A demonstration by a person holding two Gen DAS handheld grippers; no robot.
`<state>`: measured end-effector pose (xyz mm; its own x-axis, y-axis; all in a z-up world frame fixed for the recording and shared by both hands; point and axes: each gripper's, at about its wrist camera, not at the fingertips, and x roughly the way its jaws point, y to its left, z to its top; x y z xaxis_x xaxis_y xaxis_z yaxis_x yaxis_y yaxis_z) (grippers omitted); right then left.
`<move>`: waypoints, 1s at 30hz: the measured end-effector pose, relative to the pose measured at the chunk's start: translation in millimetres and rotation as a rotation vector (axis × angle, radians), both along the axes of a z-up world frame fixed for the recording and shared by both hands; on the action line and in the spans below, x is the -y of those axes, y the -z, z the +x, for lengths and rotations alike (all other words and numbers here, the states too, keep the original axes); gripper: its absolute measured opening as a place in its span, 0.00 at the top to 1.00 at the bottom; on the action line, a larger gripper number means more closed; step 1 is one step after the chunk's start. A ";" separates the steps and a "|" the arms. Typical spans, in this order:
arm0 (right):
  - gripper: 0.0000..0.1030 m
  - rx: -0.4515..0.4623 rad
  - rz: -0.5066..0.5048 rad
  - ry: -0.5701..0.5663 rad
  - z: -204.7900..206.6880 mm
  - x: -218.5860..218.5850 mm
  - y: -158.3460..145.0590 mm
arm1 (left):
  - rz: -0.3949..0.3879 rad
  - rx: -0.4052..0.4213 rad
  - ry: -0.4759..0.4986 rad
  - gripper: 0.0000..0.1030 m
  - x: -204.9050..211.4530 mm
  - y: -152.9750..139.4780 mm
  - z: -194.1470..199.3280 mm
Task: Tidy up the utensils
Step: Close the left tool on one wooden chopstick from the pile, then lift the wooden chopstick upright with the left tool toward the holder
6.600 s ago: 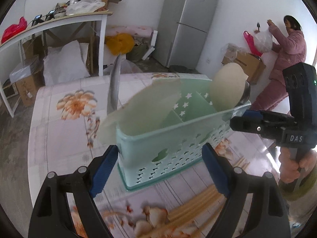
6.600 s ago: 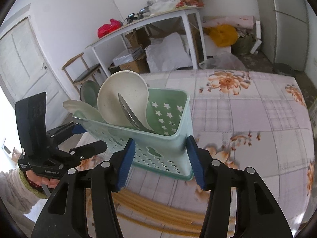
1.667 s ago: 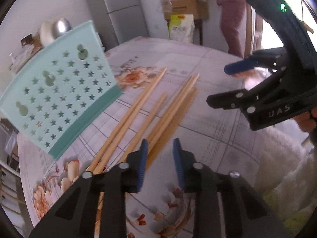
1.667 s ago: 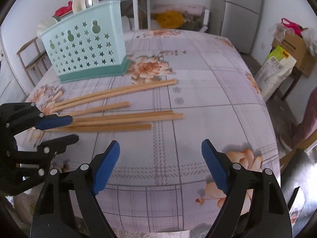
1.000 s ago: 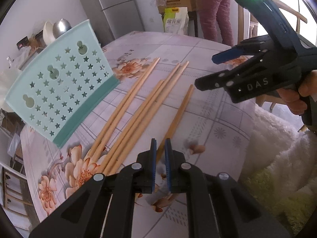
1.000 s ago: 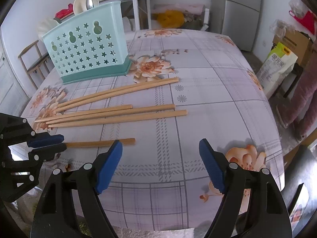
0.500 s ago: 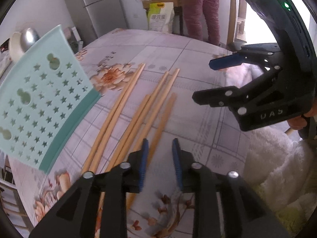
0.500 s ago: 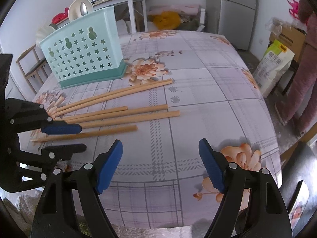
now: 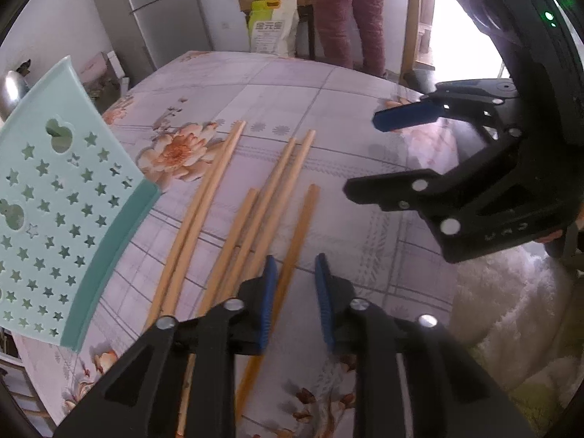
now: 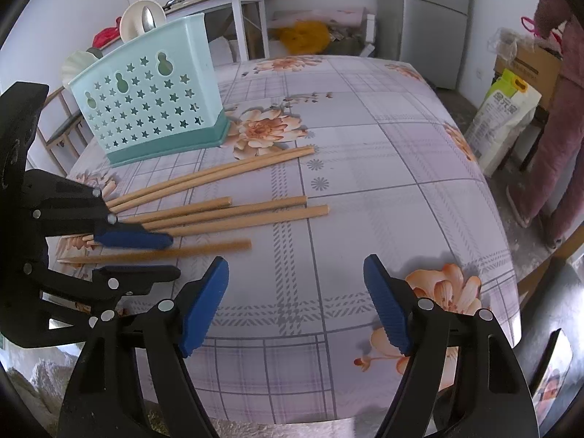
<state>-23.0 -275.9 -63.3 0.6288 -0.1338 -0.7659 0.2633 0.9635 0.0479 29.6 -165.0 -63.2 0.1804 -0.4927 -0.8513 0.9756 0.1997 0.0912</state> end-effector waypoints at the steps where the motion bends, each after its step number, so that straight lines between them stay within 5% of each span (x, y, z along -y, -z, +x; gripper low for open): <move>1: 0.30 0.001 0.001 0.001 0.2 0.6 0.2 | 0.004 0.005 0.002 0.81 1.5 0.4 -0.8; 8: 0.34 0.011 0.017 0.019 -2.4 3.0 -2.6 | -0.017 -0.047 -0.021 0.81 11.0 1.3 12.3; 13: 0.37 0.045 0.025 0.054 -12.7 9.1 -11.8 | -0.023 -0.020 -0.035 0.94 9.0 -1.6 11.0; 22: 0.46 0.087 0.099 0.058 -16.8 13.0 -23.3 | -0.166 -0.053 -0.170 0.94 -43.1 -43.8 24.9; 26: 0.51 0.083 0.092 -0.037 -4.4 -5.1 -27.6 | -0.271 -0.089 -0.293 0.94 -84.8 -63.7 37.3; 30: 0.59 0.060 0.063 -0.268 20.3 -41.9 -25.4 | -0.403 -0.130 -0.470 0.94 -138.0 -80.1 52.3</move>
